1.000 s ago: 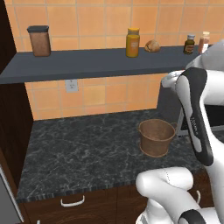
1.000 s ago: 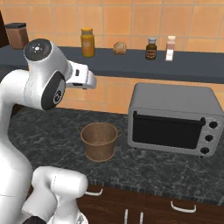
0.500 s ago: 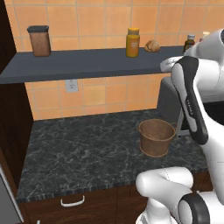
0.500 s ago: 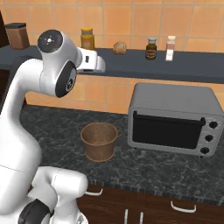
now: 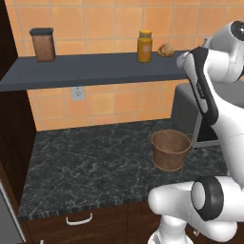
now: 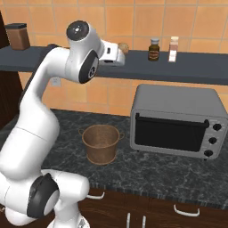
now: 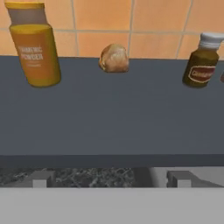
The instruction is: Open the cabinet, pick up the bread from the cabinet and place it in the basket. Then move the basket to the dining counter.
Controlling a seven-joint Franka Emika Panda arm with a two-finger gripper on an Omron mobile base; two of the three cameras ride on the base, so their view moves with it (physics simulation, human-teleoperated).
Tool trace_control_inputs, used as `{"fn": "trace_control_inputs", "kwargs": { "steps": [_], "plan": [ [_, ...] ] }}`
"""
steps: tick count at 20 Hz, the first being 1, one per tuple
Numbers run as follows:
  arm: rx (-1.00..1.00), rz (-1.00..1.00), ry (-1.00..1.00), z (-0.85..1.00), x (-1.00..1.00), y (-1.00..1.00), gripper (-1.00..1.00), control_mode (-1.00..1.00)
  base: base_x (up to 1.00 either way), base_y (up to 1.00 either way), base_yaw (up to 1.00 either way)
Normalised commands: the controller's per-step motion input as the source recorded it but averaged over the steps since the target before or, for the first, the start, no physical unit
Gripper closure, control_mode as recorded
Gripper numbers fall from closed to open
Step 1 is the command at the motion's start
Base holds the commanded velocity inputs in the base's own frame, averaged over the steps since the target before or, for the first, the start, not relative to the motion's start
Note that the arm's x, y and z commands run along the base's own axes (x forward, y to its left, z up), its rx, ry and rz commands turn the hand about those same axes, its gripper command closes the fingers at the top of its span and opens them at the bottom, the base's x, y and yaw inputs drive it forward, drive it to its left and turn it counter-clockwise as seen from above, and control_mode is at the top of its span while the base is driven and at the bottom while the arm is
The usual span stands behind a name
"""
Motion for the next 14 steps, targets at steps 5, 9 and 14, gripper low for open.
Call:
{"fn": "trace_control_inputs", "kwargs": {
  "steps": [5, 9, 14],
  "plan": [
    [0.03, 0.00, 0.00, 0.00, 0.61, -0.19, -1.00, -1.00, 0.00, 0.00, 0.00],
    [0.01, 0.00, 0.00, 0.00, 0.58, -0.11, -1.00, -1.00, 0.00, 0.00, 0.00],
    [0.00, 0.01, 0.00, 0.00, 0.53, 0.00, -1.00, -1.00, 0.00, 0.00, 0.00]
  ]
}}
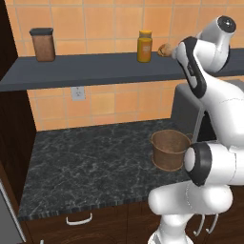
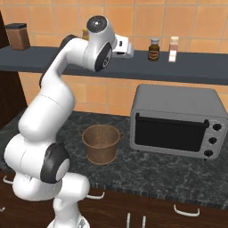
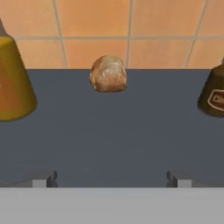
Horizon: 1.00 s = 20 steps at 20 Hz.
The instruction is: Open the cabinet, pick up the bread from the cabinet and place it in the basket. Then move the basket to the dining counter.
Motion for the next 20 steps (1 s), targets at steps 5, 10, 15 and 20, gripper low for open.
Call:
{"fn": "trace_control_inputs", "kwargs": {
  "steps": [5, 10, 15, 20],
  "plan": [
    [0.00, 0.03, 0.00, 0.00, 0.45, 0.00, -1.00, -1.00, 0.00, 0.00, 0.00],
    [0.01, 0.08, 0.00, 0.00, 0.31, 0.00, -1.00, -1.00, 0.00, 0.00, 0.00],
    [0.01, 0.15, -0.01, -0.05, 0.18, 0.00, -1.00, -1.00, 0.00, 0.00, 0.00],
    [0.00, 0.02, -0.04, -0.08, 0.32, 0.00, -1.00, -1.00, 0.00, 0.00, 0.00]
  ]
}}
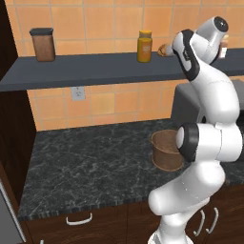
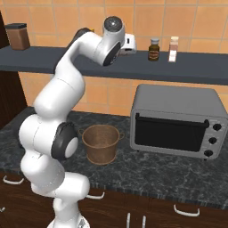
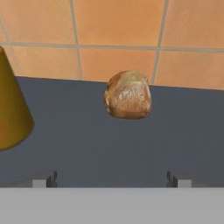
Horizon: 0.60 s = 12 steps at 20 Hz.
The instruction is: Open the cabinet, pick up the bread from the cabinet and place it in the basket. Then move the basket to the dining counter.
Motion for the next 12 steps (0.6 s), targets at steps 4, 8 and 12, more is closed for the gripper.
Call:
{"fn": "trace_control_inputs", "kwargs": {
  "steps": [4, 8, 12],
  "plan": [
    [0.00, -0.01, 0.00, -0.05, 0.39, 0.09, -1.00, -1.00, 0.00, 0.00, 0.00],
    [0.00, 0.00, 0.00, 0.00, 0.25, 0.04, -1.00, -1.00, 0.00, 0.00, 0.00],
    [0.00, 0.00, 0.00, 0.00, 0.31, 0.00, -1.00, -1.00, 0.00, 0.00, 0.00]
  ]
}}
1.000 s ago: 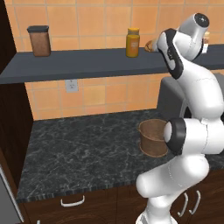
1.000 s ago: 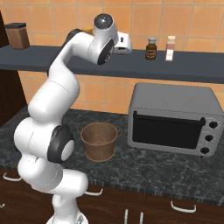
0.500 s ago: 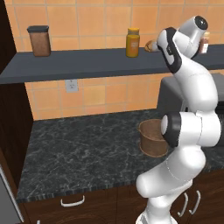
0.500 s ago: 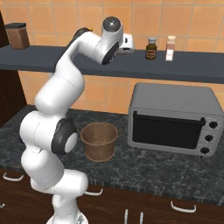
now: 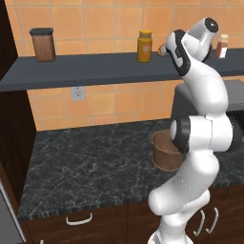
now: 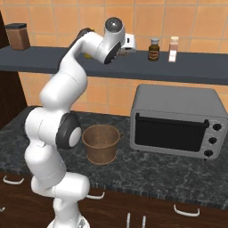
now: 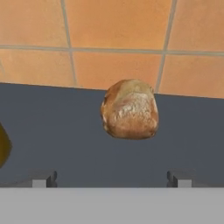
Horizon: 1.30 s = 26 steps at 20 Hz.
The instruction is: Open the cabinet, pick up the bread from the cabinet and place it in the basket. Then move the basket to the dining counter.
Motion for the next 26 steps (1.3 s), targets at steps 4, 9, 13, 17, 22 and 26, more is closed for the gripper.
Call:
{"fn": "trace_control_inputs", "kwargs": {
  "steps": [4, 9, 13, 17, 22, 26],
  "plan": [
    [0.00, 0.00, 0.03, -0.01, 0.40, 0.00, -1.00, -1.00, 0.00, 0.00, 0.00],
    [0.00, 0.00, 0.01, -0.05, 0.35, 0.00, -1.00, -1.00, 0.00, 0.00, 0.00],
    [0.00, 0.00, 0.00, 0.00, 0.32, -0.04, -1.00, -1.00, 0.00, 0.00, 0.00],
    [0.00, 0.00, 0.00, -0.02, 0.30, -0.09, -1.00, -1.00, 0.00, 0.00, 0.00],
    [0.00, 0.00, 0.03, -0.19, 0.26, 0.00, -1.00, -1.00, 0.00, 0.00, 0.00],
    [0.00, 0.00, 0.01, -0.17, 0.25, 0.00, -1.00, -1.00, 0.00, 0.00, 0.00]
  ]
}}
